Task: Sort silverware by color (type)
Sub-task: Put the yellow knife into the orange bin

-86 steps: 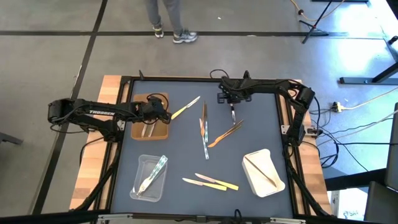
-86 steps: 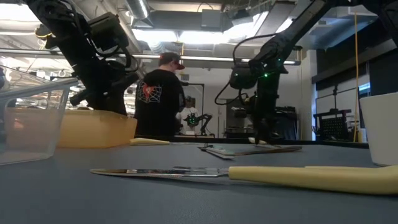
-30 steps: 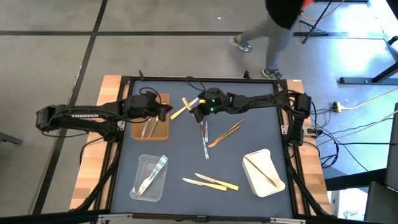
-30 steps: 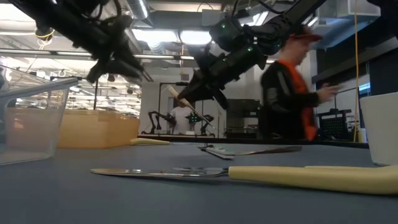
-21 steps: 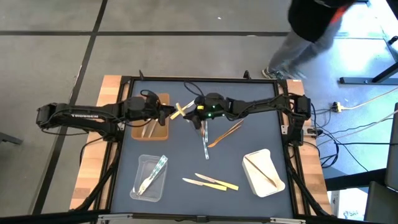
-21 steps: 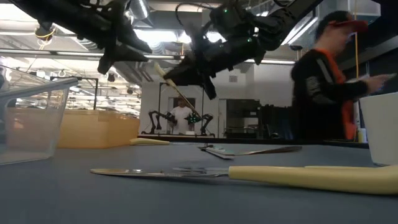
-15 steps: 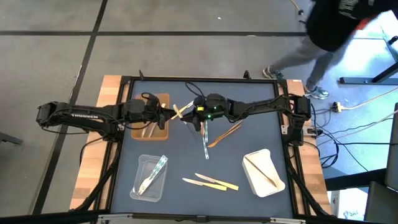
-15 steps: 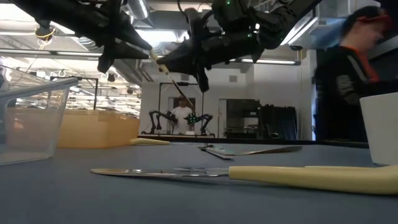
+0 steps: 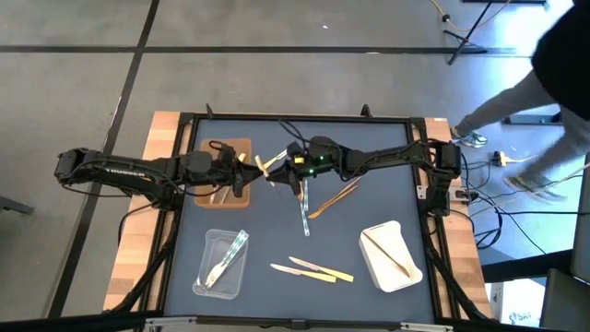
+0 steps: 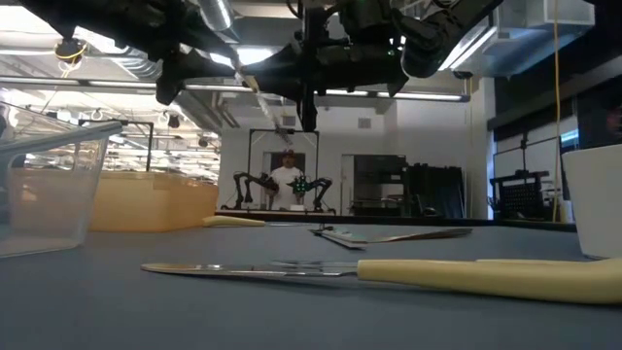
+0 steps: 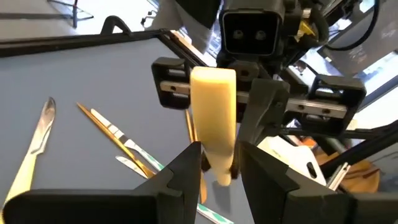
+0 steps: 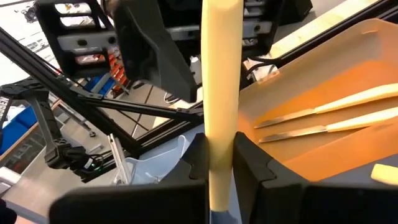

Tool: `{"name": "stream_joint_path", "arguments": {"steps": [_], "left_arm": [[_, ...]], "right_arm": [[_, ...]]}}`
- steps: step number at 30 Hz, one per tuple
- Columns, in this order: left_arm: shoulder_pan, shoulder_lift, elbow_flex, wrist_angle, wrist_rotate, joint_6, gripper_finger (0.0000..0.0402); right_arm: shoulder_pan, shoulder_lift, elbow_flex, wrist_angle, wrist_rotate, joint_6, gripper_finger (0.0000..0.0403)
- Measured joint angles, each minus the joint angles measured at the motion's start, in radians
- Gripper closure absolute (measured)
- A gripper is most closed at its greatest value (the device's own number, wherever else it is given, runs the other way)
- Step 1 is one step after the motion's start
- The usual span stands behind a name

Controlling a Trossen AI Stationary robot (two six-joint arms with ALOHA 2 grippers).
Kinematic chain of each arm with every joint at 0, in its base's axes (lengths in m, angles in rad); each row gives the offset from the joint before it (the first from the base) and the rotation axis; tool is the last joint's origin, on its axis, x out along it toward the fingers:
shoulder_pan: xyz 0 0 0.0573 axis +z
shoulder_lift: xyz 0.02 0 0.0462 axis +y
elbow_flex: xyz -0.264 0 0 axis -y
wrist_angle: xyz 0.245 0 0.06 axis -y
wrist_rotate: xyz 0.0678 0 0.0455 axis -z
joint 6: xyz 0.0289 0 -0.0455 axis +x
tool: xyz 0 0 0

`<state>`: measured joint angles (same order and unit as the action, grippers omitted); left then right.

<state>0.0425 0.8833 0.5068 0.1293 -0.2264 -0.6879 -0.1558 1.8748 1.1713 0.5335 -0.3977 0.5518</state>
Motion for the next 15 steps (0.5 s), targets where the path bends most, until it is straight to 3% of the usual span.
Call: {"name": "stream_joint_path", "arguments": {"steps": [15], "left_arm": [[-0.001, 0.000, 0.000, 0.043, -0.047, 0.045, 0.0298]], "right_arm": [[0.000, 0.000, 0.001, 0.001, -0.007, 0.005, 0.0379]]}}
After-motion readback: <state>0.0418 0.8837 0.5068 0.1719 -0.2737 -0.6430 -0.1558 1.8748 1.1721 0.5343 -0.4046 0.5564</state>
